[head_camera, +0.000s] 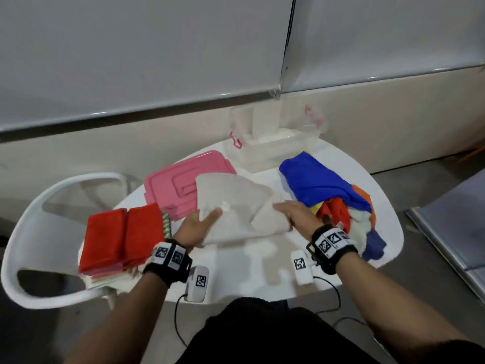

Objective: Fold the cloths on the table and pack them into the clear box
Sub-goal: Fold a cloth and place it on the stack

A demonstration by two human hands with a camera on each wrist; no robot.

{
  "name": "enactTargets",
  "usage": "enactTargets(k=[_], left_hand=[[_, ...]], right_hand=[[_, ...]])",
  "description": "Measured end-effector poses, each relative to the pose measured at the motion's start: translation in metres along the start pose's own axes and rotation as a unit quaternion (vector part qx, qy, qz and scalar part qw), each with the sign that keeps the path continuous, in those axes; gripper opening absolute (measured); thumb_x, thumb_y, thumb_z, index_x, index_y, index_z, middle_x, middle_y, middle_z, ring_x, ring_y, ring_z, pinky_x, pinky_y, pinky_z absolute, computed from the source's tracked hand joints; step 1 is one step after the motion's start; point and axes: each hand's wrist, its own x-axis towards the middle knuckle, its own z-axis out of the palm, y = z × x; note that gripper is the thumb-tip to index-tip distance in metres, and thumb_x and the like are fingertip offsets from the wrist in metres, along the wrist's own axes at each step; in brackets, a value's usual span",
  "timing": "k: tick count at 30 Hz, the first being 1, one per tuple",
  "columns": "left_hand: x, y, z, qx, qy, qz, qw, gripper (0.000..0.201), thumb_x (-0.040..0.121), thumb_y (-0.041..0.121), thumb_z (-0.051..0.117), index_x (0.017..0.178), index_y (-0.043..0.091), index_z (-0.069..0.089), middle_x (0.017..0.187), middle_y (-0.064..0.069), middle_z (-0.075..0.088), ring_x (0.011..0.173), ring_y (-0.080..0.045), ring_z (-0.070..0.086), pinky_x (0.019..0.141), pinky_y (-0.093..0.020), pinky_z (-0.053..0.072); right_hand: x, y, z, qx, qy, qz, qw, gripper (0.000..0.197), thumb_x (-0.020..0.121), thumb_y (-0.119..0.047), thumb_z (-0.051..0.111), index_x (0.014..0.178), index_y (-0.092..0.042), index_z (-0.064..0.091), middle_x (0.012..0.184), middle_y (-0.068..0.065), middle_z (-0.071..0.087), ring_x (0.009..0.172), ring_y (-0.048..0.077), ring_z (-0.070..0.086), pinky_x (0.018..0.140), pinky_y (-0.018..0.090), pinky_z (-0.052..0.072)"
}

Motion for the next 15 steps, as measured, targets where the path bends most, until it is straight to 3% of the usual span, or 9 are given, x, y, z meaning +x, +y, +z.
enactTargets(k=[2,4,6,7,9,12,13,15], left_hand=[[0.002,-0.049,0.016,0.072,-0.035,-0.071,0.994,0.036,0.091,0.05,0.06,0.096,0.015,0.069,0.09,-0.013,0.073,0.06,-0.014,0.063,0.047,-0.022,0.046],[-0.006,-0.093,0.03,0.155,-0.093,-0.129,0.975,0.042,0.092,0.055,0.056,0.1,0.015,0.067,0.083,-0.005,0.069,0.06,-0.014,0.061,0.05,-0.023,0.047],[-0.016,-0.13,0.037,0.217,-0.155,-0.16,0.95,0.05,0.092,0.057,0.053,0.114,0.015,0.066,0.097,-0.009,0.068,0.075,-0.019,0.064,0.065,-0.027,0.051],[-0.02,-0.141,0.037,0.24,-0.175,-0.168,0.94,0.053,0.092,0.058,0.052,0.123,0.015,0.063,0.111,-0.012,0.067,0.09,-0.023,0.064,0.077,-0.03,0.051],[-0.025,-0.152,0.033,0.261,-0.198,-0.173,0.929,0.064,0.088,0.063,0.052,0.132,0.016,0.057,0.129,-0.014,0.061,0.113,-0.027,0.059,0.093,-0.031,0.044],[-0.022,-0.153,0.029,0.244,-0.211,-0.168,0.931,0.076,0.08,0.071,0.052,0.131,0.015,0.058,0.128,-0.015,0.062,0.113,-0.026,0.059,0.089,-0.027,0.04],[-0.018,-0.15,0.028,0.23,-0.201,-0.17,0.937,0.072,0.083,0.068,0.053,0.129,0.014,0.06,0.125,-0.014,0.063,0.108,-0.024,0.06,0.086,-0.027,0.041],[-0.007,-0.139,0.024,0.163,-0.156,-0.161,0.961,0.071,0.077,0.071,0.056,0.119,0.014,0.067,0.113,-0.009,0.069,0.098,-0.02,0.063,0.081,-0.027,0.047]], right_hand=[[-0.005,0.057,-0.001,-0.071,-0.025,0.08,0.994,0.06,0.071,-0.05,0.08,0.116,-0.015,0.06,0.108,0.01,0.063,0.088,0.023,0.058,0.064,0.029,0.042],[-0.008,0.108,-0.006,-0.154,-0.086,0.132,0.975,0.088,0.06,-0.062,0.081,0.127,-0.008,0.062,0.118,0.008,0.063,0.097,0.024,0.061,0.075,0.033,0.048],[-0.018,0.134,-0.009,-0.252,-0.145,0.163,0.943,0.082,0.074,-0.056,0.077,0.138,-0.01,0.055,0.137,0.003,0.054,0.124,0.021,0.054,0.103,0.032,0.042],[-0.02,0.14,-0.011,-0.286,-0.162,0.176,0.928,0.069,0.084,-0.046,0.072,0.14,-0.01,0.053,0.143,0.001,0.049,0.131,0.019,0.049,0.108,0.028,0.037],[-0.02,0.146,-0.016,-0.334,-0.186,0.188,0.905,0.048,0.092,-0.035,0.066,0.129,-0.006,0.061,0.14,0.003,0.054,0.125,0.021,0.053,0.103,0.029,0.04],[-0.021,0.139,-0.016,-0.4,-0.235,0.184,0.867,0.024,0.092,-0.037,0.063,0.095,-0.013,0.062,0.103,-0.003,0.061,0.098,0.019,0.058,0.077,0.023,0.044],[-0.016,0.14,-0.017,-0.401,-0.235,0.18,0.867,0.021,0.092,-0.035,0.063,0.091,-0.015,0.062,0.098,-0.002,0.062,0.093,0.019,0.059,0.074,0.024,0.045],[-0.005,0.14,-0.019,-0.357,-0.207,0.164,0.896,0.025,0.09,-0.03,0.065,0.109,-0.014,0.067,0.109,0.002,0.068,0.097,0.019,0.064,0.086,0.031,0.05]])
